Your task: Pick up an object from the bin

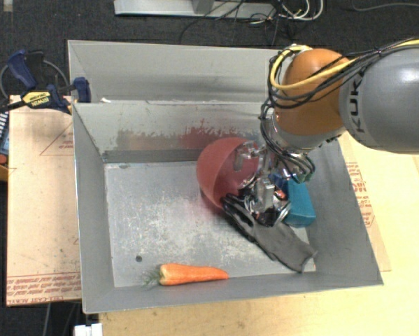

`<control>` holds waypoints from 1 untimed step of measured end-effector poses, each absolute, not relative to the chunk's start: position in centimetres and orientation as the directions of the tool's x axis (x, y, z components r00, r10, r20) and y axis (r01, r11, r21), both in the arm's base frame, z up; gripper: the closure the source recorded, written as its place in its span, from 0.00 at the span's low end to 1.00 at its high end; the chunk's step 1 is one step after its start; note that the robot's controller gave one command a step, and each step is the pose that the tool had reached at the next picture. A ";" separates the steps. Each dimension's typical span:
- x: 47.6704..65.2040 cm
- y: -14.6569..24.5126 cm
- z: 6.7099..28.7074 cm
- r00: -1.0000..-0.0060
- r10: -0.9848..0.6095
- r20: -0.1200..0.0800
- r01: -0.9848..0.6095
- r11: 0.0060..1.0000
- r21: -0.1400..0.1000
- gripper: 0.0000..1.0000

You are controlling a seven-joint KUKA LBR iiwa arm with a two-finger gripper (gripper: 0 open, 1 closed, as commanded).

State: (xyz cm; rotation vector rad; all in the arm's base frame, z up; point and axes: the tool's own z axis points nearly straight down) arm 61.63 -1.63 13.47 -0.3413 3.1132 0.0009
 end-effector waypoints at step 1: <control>60.2 -0.5 6.8 -0.998 -0.067 0.002 -0.067 0.998 0.004 0.00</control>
Offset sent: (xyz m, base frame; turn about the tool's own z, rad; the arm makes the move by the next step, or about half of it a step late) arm -0.0115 -0.0038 -0.0647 0.2403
